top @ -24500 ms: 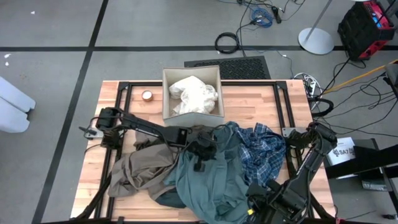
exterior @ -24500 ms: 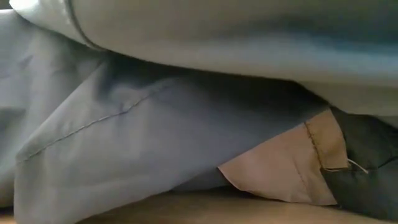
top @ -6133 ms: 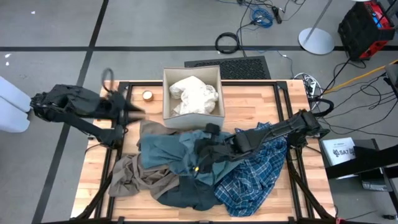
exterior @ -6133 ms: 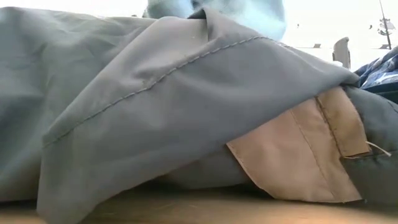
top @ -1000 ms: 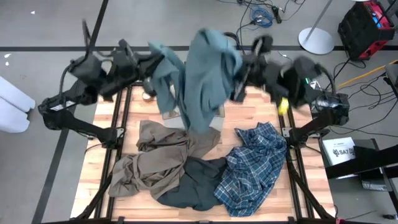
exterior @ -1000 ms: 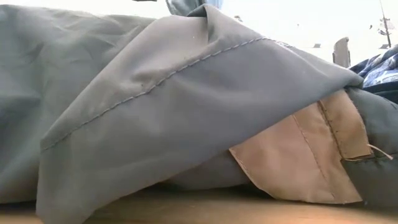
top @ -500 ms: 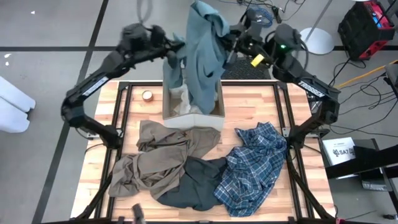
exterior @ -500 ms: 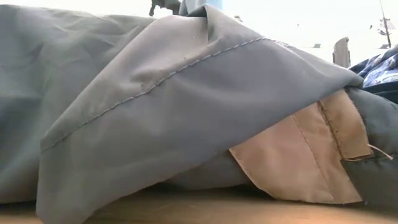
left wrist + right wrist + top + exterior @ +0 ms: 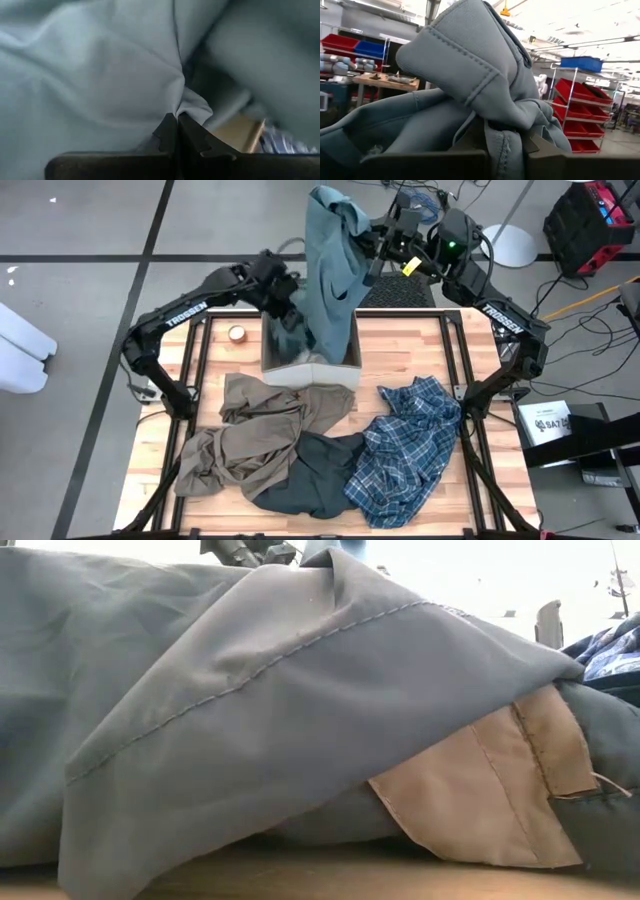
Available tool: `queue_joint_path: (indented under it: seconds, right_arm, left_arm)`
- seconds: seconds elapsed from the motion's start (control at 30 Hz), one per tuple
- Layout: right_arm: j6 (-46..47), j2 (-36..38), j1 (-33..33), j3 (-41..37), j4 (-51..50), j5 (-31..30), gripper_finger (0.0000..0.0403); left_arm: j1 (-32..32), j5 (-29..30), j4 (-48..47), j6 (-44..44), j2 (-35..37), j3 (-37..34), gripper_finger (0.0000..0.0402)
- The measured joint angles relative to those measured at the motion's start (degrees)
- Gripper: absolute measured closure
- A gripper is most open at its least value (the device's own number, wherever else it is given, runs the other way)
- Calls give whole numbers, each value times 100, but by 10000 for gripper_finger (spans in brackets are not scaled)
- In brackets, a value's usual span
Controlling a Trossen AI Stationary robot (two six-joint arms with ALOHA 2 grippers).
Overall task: Sort clothes
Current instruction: Put the green pants into the laundry bin
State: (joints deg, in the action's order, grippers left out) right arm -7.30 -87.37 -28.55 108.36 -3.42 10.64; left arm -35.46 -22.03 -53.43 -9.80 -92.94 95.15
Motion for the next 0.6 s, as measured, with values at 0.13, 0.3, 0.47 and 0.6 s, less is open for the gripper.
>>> queue_joint_path:
  seconds: [0.13, 0.3, 0.47, 0.6]
  right_arm:
    - [70, 30, 13, 0, -174, 4, 388]
    - [50, 200, -33, 0, -315, -41, 388]
    - [-203, 422, -37, 2, -605, -15, 388]
    - [-502, 463, -35, 2, -893, -9, 388]
  left_arm:
    - [292, -28, -466, -3, -97, 0, 398]
    - [537, -260, -956, 126, -129, 0, 398]
    - [516, -249, -966, 194, -128, 0, 395]
    - [420, 563, -742, 625, -128, 0, 353]
